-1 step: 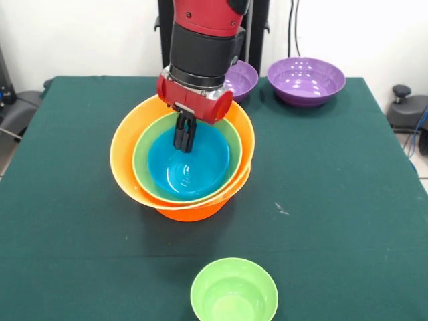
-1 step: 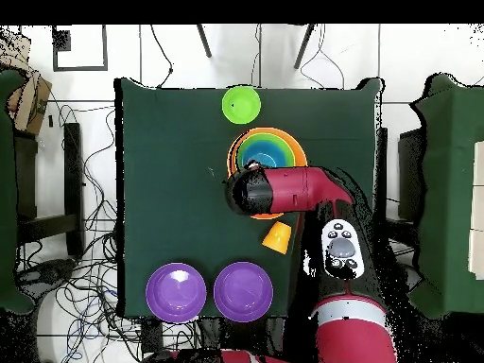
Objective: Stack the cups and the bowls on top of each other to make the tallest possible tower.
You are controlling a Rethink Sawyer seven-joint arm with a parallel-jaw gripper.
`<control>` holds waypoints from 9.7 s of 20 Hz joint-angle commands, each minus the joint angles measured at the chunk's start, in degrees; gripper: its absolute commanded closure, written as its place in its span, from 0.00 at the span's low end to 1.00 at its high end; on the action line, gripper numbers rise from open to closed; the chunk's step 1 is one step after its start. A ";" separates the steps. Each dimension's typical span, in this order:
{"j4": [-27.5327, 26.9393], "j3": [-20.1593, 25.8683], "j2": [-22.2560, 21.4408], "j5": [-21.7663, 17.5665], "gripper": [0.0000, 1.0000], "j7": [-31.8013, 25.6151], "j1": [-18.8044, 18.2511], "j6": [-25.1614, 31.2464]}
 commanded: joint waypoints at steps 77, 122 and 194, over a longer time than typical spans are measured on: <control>3.22 8.56 -4.49 -3.71 1.00 -13.91 -3.16 8.74; 5.23 7.36 -1.23 -5.11 1.00 -9.54 -2.47 2.02; 1.52 11.42 -2.25 -6.84 1.00 -14.32 -6.35 8.12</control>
